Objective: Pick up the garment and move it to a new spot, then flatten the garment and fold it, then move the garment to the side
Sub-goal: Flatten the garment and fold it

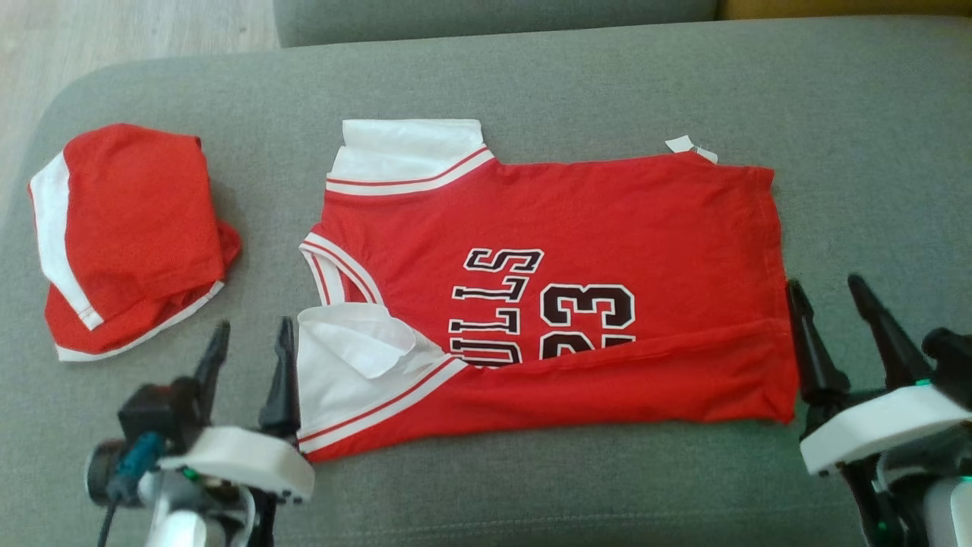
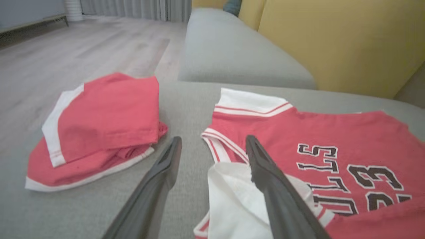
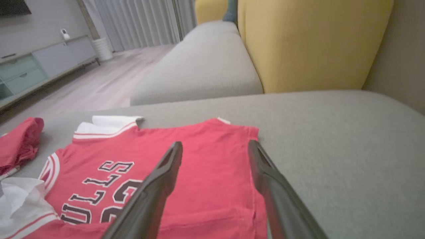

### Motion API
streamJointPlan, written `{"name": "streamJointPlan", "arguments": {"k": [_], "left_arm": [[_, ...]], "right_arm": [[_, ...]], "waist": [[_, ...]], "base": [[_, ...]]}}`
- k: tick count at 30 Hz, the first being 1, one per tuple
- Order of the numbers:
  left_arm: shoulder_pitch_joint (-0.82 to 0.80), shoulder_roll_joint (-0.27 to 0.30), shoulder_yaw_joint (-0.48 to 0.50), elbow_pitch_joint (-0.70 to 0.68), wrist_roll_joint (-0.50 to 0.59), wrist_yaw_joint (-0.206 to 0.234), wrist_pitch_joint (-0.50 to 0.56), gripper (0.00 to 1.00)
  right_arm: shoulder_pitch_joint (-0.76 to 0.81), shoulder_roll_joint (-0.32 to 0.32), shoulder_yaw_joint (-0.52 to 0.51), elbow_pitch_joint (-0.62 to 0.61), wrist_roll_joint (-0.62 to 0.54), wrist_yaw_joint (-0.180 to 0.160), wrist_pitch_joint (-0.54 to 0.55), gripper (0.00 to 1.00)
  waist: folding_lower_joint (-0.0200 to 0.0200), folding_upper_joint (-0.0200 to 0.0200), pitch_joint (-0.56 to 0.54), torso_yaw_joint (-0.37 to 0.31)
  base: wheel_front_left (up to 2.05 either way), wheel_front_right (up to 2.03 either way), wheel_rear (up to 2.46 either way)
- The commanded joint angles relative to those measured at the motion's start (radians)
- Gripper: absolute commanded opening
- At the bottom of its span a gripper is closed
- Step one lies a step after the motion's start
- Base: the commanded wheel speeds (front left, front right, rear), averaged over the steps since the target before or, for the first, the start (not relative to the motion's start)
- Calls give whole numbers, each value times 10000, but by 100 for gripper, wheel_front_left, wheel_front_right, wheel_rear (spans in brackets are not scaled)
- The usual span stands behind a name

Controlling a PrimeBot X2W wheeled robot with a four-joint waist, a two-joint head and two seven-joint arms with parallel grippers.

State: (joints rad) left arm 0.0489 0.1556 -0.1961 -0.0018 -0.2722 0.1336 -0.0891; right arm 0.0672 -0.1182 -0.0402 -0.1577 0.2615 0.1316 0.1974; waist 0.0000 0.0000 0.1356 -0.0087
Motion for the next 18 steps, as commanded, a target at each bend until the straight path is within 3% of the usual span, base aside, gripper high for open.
{"name": "streamJointPlan", "arguments": {"k": [1,18], "left_arm": [[-583,200,391,-453,126,81,-160,100],[-1032,306,256,-750,339,261,-255,100]], "right_arm": [[-536,-298,248,-515,-130,-9,-221,100],[-585,-71,153,-936,-341,-9,-731,100]], "waist": [[0,0,-40,6],[0,0,24,-4]], "base": [[0,0,0],[0,0,0]]}}
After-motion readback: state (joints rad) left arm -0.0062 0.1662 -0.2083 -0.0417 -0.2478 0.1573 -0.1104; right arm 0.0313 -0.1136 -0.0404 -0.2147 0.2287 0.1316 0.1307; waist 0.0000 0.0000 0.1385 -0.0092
